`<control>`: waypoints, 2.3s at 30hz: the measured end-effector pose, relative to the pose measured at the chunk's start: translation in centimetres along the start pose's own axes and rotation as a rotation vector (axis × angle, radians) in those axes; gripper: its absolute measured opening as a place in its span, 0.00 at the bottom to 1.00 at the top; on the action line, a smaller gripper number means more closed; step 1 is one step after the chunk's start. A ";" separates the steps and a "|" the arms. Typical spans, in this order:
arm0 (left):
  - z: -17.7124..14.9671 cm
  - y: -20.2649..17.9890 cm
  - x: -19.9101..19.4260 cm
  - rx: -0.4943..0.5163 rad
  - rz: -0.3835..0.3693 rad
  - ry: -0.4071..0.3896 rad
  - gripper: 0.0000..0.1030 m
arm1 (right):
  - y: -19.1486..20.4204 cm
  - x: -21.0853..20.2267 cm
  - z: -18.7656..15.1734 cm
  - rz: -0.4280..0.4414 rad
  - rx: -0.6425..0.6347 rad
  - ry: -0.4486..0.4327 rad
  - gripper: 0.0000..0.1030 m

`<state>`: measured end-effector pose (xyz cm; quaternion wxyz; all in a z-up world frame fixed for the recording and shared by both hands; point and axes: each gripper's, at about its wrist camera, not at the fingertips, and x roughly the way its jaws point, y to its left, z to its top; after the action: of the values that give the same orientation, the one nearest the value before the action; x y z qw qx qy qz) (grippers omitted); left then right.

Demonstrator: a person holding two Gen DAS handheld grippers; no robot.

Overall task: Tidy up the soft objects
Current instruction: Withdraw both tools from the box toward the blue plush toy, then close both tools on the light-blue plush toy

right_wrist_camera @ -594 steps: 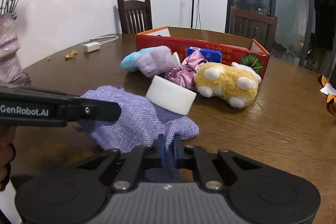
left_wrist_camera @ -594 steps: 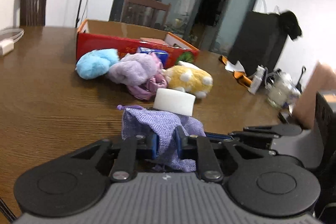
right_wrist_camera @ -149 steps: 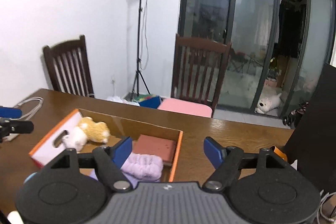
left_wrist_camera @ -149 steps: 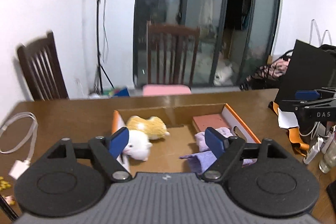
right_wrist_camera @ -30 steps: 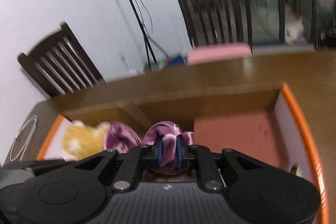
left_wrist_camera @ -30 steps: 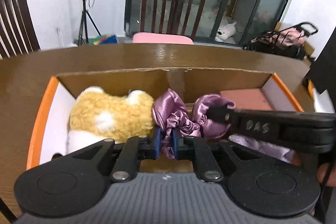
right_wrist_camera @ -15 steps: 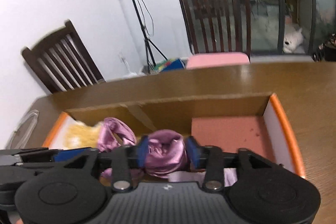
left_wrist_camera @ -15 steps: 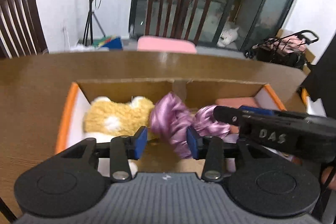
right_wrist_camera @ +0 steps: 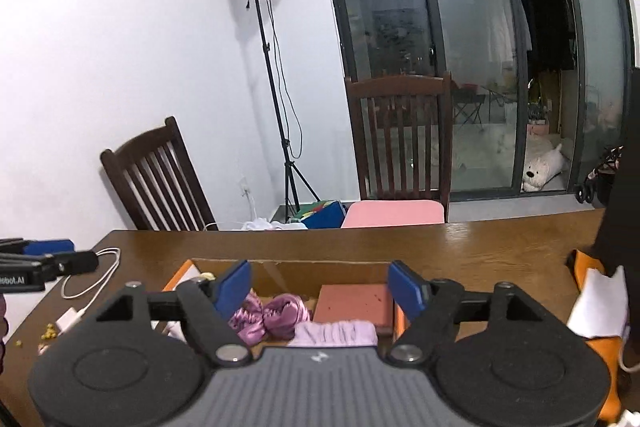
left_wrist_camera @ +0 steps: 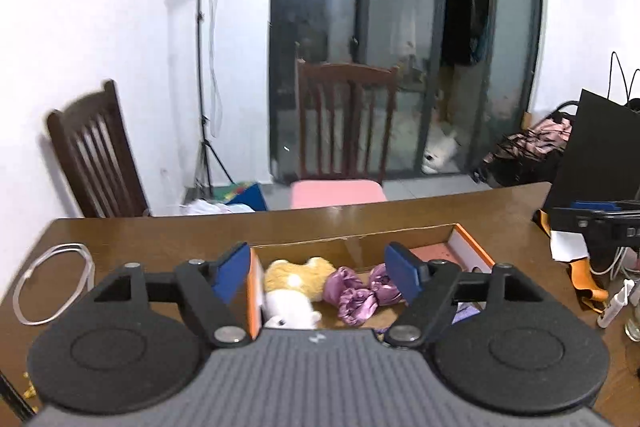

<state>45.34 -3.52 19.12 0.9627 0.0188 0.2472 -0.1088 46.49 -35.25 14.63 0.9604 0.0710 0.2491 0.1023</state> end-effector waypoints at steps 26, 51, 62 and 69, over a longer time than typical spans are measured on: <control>-26.9 -0.1 -16.2 -0.086 0.034 -0.003 0.99 | 2.0 -18.1 -27.2 0.211 -0.060 0.035 0.88; -20.6 7.5 2.5 -0.415 -0.221 0.158 0.48 | 10.4 4.5 -19.0 0.340 0.122 0.228 0.60; -21.2 8.3 3.0 -0.467 -0.261 0.136 0.34 | 11.1 9.0 -19.8 0.415 0.241 0.244 0.46; -20.8 7.6 2.0 -0.397 -0.272 0.089 0.34 | 11.9 8.1 -19.8 0.393 0.167 0.216 0.23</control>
<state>38.89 5.34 -0.27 0.9121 -0.1996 0.3064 -0.1857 41.77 -20.18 -4.02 0.8807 0.1862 0.3392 0.2734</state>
